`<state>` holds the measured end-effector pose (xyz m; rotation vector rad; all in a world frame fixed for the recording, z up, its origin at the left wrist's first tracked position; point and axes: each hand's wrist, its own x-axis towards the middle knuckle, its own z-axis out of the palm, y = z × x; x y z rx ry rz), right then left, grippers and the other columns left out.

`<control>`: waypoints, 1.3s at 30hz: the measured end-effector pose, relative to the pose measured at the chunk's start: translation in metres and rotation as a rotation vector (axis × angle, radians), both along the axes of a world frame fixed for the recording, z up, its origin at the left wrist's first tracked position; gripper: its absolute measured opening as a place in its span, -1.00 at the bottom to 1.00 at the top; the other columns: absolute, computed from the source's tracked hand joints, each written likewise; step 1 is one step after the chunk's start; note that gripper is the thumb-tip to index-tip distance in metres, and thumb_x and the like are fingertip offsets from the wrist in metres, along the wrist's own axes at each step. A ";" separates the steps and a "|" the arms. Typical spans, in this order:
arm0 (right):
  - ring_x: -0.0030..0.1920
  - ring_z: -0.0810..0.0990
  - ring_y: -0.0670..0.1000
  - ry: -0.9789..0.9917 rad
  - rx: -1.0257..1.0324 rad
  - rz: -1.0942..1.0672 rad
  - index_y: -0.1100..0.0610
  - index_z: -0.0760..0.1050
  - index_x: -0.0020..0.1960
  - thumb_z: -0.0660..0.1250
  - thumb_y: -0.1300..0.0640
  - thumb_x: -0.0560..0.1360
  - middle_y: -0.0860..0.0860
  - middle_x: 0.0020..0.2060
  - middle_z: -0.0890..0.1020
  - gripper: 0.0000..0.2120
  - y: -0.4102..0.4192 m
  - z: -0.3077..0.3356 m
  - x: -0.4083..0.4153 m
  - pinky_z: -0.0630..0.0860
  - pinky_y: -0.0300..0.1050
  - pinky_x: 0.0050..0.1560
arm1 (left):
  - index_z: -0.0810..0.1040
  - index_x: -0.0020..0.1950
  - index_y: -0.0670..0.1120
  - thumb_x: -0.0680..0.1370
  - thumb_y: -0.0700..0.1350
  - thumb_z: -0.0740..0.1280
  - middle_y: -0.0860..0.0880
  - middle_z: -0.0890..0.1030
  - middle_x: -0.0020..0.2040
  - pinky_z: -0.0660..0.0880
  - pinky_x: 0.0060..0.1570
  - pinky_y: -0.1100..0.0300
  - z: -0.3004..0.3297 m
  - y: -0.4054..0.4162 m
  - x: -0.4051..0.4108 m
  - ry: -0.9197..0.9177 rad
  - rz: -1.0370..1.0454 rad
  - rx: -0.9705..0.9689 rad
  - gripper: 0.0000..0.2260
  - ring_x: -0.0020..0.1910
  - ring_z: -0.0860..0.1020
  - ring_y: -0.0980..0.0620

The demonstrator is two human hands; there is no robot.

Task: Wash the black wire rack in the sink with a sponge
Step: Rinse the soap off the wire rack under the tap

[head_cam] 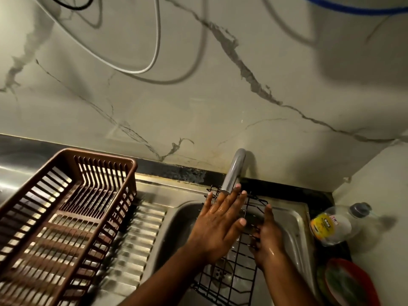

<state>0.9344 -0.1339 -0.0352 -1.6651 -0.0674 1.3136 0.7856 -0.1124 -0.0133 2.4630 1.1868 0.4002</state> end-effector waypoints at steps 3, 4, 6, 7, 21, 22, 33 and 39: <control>-0.34 0.38 0.01 0.008 -0.021 -0.014 0.14 0.55 0.14 0.17 -0.48 0.45 0.04 -0.30 0.49 -0.29 -0.007 0.001 -0.007 0.30 -0.08 -0.35 | -0.25 0.63 0.20 0.68 0.24 -0.24 0.14 -0.24 0.65 -0.18 0.61 -0.11 -0.004 0.009 -0.004 -0.048 0.063 -0.062 -0.48 0.61 -0.30 0.14; -0.36 0.37 0.01 0.005 -0.023 -0.021 0.13 0.55 0.07 0.18 -0.49 0.42 0.02 -0.34 0.45 -0.31 -0.011 0.001 -0.010 0.30 -0.08 -0.35 | -0.22 0.64 0.20 0.69 0.23 -0.22 0.13 -0.23 0.66 -0.18 0.61 -0.09 -0.003 0.015 -0.005 -0.062 0.092 -0.071 -0.49 0.60 -0.32 0.16; -0.41 0.34 0.01 0.002 -0.026 -0.034 0.08 0.48 -0.12 0.18 -0.52 0.36 0.01 -0.39 0.42 -0.37 -0.019 0.001 -0.018 0.29 -0.11 -0.37 | -0.07 0.64 0.17 0.70 0.23 -0.18 0.12 -0.21 0.66 -0.21 0.61 -0.02 -0.002 0.027 -0.006 -0.073 0.141 -0.092 -0.50 0.60 -0.33 0.18; -0.44 0.31 -0.01 0.008 -0.026 -0.048 0.06 0.44 -0.17 0.17 -0.52 0.36 -0.01 -0.42 0.40 -0.39 -0.022 0.001 -0.022 0.27 -0.13 -0.40 | 0.01 0.64 0.12 0.69 0.24 -0.18 0.09 -0.17 0.67 -0.21 0.61 0.00 0.000 0.034 -0.007 -0.071 0.146 -0.104 -0.48 0.61 -0.31 0.17; -0.51 0.25 -0.05 0.075 0.012 -0.375 0.02 0.40 -0.28 0.22 -0.46 0.44 -0.07 -0.51 0.34 -0.47 -0.015 0.013 0.007 0.22 -0.20 -0.46 | -0.33 0.63 0.06 0.71 0.19 -0.07 0.12 -0.42 0.60 -0.25 0.60 0.00 -0.010 -0.022 -0.044 0.095 -0.236 -0.058 -0.39 0.59 -0.39 0.09; -0.51 0.24 -0.05 0.073 0.016 -0.379 0.01 0.37 -0.30 0.22 -0.45 0.45 -0.07 -0.50 0.34 -0.47 -0.015 0.014 0.008 0.21 -0.21 -0.48 | -0.31 0.64 0.05 0.70 0.21 -0.08 0.10 -0.41 0.61 -0.24 0.59 -0.01 -0.015 -0.025 -0.049 0.109 -0.245 -0.040 -0.39 0.60 -0.37 0.08; -0.53 0.27 -0.07 0.023 0.034 -0.227 0.07 0.47 -0.18 0.20 -0.46 0.45 -0.06 -0.50 0.37 -0.44 -0.005 0.009 -0.011 0.22 -0.20 -0.47 | -0.28 0.65 0.10 0.64 0.32 -0.27 0.04 -0.28 0.66 -0.22 0.61 -0.07 -0.009 0.022 -0.031 0.030 -0.188 -0.062 -0.38 0.62 -0.32 0.08; -0.57 0.24 -0.08 0.049 0.014 -0.181 0.05 0.46 -0.18 0.18 -0.47 0.45 -0.05 -0.54 0.34 -0.44 -0.014 -0.005 -0.036 0.19 -0.23 -0.54 | -0.12 0.68 0.00 0.67 0.31 -0.17 -0.05 -0.10 0.68 -0.16 0.61 -0.02 -0.008 0.071 -0.008 -0.023 -0.089 -0.046 -0.35 0.63 -0.25 0.13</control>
